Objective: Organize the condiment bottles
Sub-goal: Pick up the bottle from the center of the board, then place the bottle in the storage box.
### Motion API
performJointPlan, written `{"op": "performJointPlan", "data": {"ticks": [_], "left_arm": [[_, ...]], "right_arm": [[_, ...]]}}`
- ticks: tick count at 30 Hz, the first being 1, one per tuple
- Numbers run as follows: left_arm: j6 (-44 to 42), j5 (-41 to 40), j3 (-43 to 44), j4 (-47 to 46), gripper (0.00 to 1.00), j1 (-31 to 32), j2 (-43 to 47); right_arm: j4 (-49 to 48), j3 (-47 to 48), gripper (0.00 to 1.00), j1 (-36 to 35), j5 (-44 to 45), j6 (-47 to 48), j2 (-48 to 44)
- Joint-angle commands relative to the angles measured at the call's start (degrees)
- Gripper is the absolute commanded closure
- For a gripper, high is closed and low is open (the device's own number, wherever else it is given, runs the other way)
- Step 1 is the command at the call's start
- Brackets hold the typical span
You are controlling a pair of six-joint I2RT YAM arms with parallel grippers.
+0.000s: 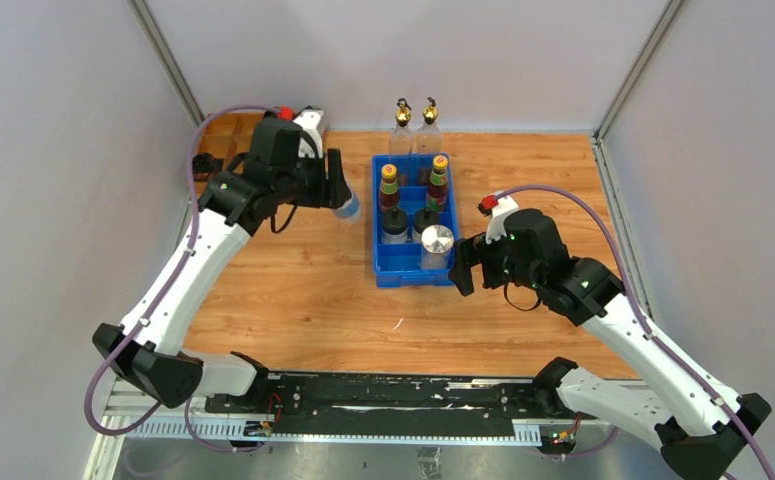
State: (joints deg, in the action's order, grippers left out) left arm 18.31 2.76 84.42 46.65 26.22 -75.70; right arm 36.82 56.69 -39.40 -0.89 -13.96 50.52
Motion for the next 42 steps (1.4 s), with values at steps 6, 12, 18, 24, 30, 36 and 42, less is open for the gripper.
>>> {"op": "performJointPlan", "data": {"ticks": [6, 12, 18, 24, 30, 36, 42], "left_arm": [[0.2, 12.4, 11.6, 3.1, 0.79, 3.2, -4.5], [0.1, 10.6, 11.9, 3.0, 0.79, 9.6, -8.3], [0.2, 4.7, 8.7, 2.5, 0.8, 14.6, -10.1], [1.4, 1.9, 0.4, -3.6, 0.82, 15.9, -10.4], [1.0, -1.6, -9.0, -12.8, 0.85, 16.9, -10.2], [1.1, -2.7, -12.9, -19.4, 0.85, 17.7, -12.1], [0.9, -2.7, -12.8, -19.6, 0.75, 18.8, -13.9]], "right_arm": [[0.3, -0.7, 0.0, -0.6, 0.8, -0.4, -1.4], [0.6, -0.9, 0.0, -0.7, 2.9, -0.4, -1.8], [0.9, -1.5, 0.0, -0.6, 3.1, -0.2, -2.5], [1.0, -2.1, 0.0, -0.7, 2.8, -0.1, -2.9], [1.1, -2.9, 0.0, -0.7, 2.9, -0.1, -3.3], [1.3, -3.0, 0.0, -0.7, 3.1, 0.0, -3.8], [1.6, -3.3, 0.0, -0.6, 3.4, 0.1, -4.3]]}}
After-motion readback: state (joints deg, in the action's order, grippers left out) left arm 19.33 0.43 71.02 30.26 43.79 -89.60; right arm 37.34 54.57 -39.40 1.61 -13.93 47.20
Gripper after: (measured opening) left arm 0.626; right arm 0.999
